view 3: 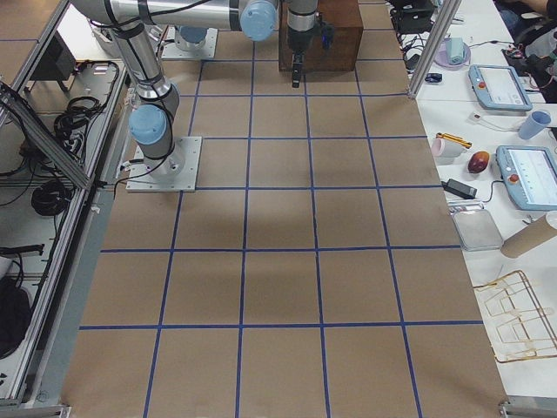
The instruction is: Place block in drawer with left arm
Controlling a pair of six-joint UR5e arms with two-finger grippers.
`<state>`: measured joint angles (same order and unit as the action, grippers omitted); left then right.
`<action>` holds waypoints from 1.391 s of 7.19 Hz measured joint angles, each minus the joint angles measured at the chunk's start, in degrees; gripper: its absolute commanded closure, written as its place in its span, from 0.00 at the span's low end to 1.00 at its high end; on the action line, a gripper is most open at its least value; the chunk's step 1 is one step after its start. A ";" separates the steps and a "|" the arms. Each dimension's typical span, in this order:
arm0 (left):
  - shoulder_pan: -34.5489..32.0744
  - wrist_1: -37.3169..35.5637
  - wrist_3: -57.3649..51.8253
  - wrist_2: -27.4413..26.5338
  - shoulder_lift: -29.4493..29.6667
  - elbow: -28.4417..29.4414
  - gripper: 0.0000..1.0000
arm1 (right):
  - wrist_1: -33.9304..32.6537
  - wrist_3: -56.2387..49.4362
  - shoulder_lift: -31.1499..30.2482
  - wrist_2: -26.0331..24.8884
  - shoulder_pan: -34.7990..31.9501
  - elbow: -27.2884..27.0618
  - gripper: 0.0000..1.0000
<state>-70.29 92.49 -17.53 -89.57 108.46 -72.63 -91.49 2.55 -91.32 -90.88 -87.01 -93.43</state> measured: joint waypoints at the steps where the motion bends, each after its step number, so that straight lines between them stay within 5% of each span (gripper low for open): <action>1: -2.22 1.47 2.08 -0.25 -1.74 -0.07 0.00 | 0.00 0.00 0.00 0.00 0.00 -0.01 0.00; 10: -12.45 2.59 12.11 0.48 -5.15 -3.89 0.00 | 0.00 0.00 0.00 0.00 0.00 -0.01 0.00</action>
<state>-82.75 95.08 -5.42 -89.09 103.31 -76.53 -91.49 2.55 -91.32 -90.88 -87.01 -93.44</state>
